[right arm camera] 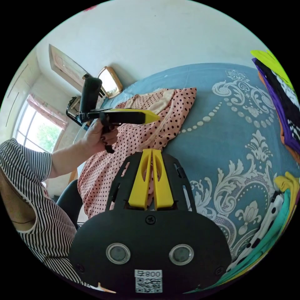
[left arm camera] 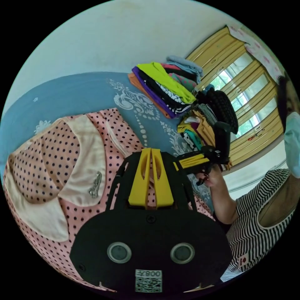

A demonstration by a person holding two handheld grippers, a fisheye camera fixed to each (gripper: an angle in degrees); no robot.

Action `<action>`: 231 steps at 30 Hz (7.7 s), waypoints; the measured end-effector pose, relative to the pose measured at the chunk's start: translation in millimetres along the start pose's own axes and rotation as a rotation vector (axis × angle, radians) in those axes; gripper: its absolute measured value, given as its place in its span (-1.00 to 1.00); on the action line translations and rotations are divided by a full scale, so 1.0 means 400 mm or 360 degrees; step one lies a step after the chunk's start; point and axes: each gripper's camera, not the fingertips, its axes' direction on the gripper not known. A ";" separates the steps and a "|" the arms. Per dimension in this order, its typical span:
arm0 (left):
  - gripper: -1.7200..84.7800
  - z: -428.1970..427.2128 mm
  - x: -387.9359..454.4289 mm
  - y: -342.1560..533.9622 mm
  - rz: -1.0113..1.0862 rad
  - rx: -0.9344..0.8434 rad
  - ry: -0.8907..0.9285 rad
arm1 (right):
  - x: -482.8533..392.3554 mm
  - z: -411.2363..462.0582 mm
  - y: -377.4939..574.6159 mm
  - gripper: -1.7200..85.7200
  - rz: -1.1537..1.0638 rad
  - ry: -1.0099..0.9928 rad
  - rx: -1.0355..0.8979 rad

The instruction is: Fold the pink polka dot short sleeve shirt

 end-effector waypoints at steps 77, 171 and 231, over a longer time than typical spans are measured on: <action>-0.91 -1.546 0.231 0.093 -0.0573 0.0618 -0.0096 | -1.207 1.002 -0.979 -0.93 -0.0286 -0.0102 -0.0379; -0.80 -1.300 0.195 0.036 -0.0533 0.0446 -0.0173 | -0.909 0.917 -1.092 -0.78 -0.0505 0.0218 -0.0326; -0.95 -1.364 0.431 -0.015 -0.0742 0.0296 -0.0273 | -1.251 0.887 -0.373 -0.96 -0.1051 0.0349 -0.0448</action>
